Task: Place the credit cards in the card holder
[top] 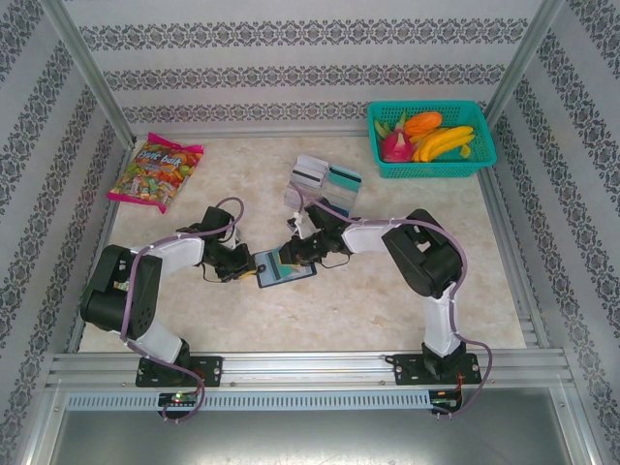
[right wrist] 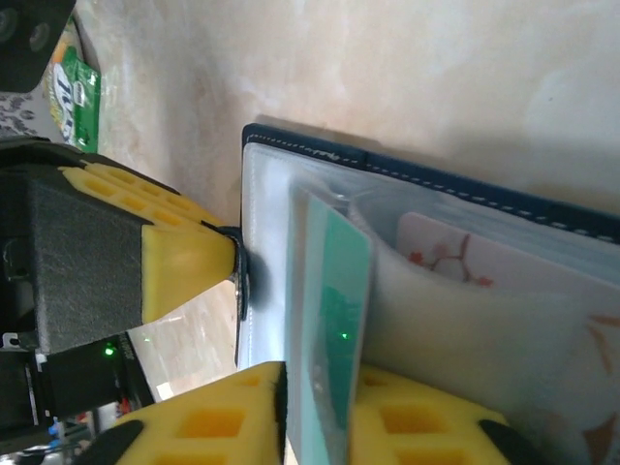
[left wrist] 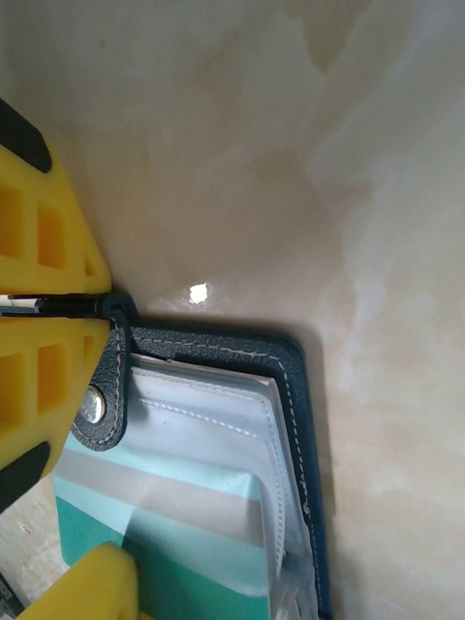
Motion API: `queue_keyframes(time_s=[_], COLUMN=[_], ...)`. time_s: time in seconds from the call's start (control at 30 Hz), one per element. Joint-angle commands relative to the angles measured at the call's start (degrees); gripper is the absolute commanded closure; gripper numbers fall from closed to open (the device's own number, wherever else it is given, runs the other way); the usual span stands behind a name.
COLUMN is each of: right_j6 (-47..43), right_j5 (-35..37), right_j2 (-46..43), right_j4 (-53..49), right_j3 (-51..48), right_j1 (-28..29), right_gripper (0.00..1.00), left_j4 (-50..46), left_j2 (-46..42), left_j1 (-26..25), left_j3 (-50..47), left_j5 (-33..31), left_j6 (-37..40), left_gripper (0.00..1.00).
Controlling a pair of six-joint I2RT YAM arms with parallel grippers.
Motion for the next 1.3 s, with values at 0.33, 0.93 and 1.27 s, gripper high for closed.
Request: queue_keyframes(time_s=[0.33, 0.93, 1.27], right_j6=[-11.36, -13.17, -13.00], right_j5=[12.54, 16.59, 18.70], right_j2=[-4.42, -4.00, -1.89], right_j4=[-23.91, -29.29, -30.22], right_j3=[8.54, 11.62, 12.22], right_j1=[2.57, 4.11, 4.59], right_gripper=[0.68, 0.68, 0.68], left_j4=[-0.14, 0.21, 0.65], left_j2=[0.95, 0.54, 0.41], left_j1=[-0.94, -0.90, -0.98], left_j3=[-0.29, -0.50, -0.73], left_j5=[-1.88, -1.58, -1.15], left_j6=[0.48, 0.39, 0.39], left_gripper=[0.88, 0.89, 0.89])
